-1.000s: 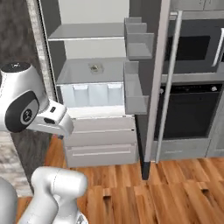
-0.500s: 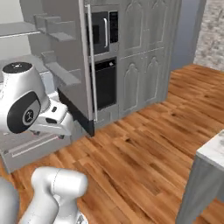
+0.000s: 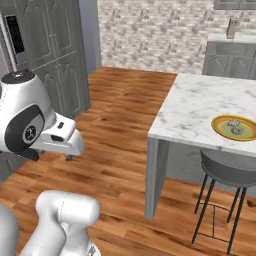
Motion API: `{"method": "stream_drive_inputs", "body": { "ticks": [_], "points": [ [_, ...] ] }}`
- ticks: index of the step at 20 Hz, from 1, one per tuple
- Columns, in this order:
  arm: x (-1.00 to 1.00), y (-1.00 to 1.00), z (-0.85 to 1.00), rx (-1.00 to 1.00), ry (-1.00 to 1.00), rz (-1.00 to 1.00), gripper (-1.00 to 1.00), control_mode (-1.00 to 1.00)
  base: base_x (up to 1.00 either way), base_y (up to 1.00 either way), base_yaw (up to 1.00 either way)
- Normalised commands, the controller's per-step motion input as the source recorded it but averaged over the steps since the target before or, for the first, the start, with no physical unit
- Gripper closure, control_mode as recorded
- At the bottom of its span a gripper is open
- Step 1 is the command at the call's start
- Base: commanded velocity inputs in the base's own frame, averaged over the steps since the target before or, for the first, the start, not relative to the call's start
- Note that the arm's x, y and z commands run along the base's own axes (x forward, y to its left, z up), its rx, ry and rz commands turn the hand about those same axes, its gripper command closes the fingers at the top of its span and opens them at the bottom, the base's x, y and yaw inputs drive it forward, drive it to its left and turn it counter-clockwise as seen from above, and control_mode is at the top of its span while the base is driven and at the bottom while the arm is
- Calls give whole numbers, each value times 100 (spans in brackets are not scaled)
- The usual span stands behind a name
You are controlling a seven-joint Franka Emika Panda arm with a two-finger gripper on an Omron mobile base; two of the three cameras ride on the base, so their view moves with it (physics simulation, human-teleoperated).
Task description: Place two dumplings into each of the tupperware containers and then place the containers in the fridge.
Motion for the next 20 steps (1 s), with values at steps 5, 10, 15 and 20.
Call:
{"method": "stream_drive_inputs", "body": {
  "ticks": [5, 10, 15, 20],
  "points": [
    [0, 0, 0, 0, 0, 0, -100, 100, 25, -47, -30],
    [0, 0, 0, 0, 0, 0, -100, 100, 37, -97, -7],
    [0, 0, 0, 0, 0, 0, -100, 100, 42, -100, -7],
    [0, 0, 0, 0, 0, 0, -100, 100, 35, -100, -5]
  ]
}}
